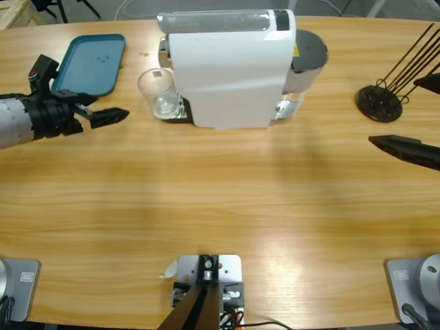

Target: Pour coffee

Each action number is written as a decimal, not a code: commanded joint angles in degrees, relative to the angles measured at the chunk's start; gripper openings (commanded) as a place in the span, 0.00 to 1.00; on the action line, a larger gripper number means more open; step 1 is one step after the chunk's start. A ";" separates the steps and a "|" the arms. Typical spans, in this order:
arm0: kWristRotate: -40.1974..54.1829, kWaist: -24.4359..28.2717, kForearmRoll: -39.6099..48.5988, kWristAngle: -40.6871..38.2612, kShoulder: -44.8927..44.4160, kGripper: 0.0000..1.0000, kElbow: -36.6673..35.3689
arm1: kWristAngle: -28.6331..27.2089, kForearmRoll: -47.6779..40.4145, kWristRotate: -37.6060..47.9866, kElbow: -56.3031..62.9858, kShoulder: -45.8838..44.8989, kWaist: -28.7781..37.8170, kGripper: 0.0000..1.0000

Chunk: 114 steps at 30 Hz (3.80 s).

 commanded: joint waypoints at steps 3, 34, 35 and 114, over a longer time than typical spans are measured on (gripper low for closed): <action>-1.14 2.51 0.23 1.72 12.72 0.97 -8.97 | 0.56 2.90 0.62 1.11 -3.94 -0.57 1.00; -2.55 5.10 26.53 0.05 -5.37 0.97 -13.40 | 1.90 14.17 1.06 -6.29 -4.59 -0.57 1.00; -2.55 5.43 30.15 0.35 -7.13 0.97 -14.86 | 2.28 14.80 1.06 -6.57 -4.31 -0.57 1.00; -0.26 -2.14 42.77 9.10 -19.99 0.95 -11.72 | 16.17 50.29 -5.71 -85.01 63.17 -16.16 0.00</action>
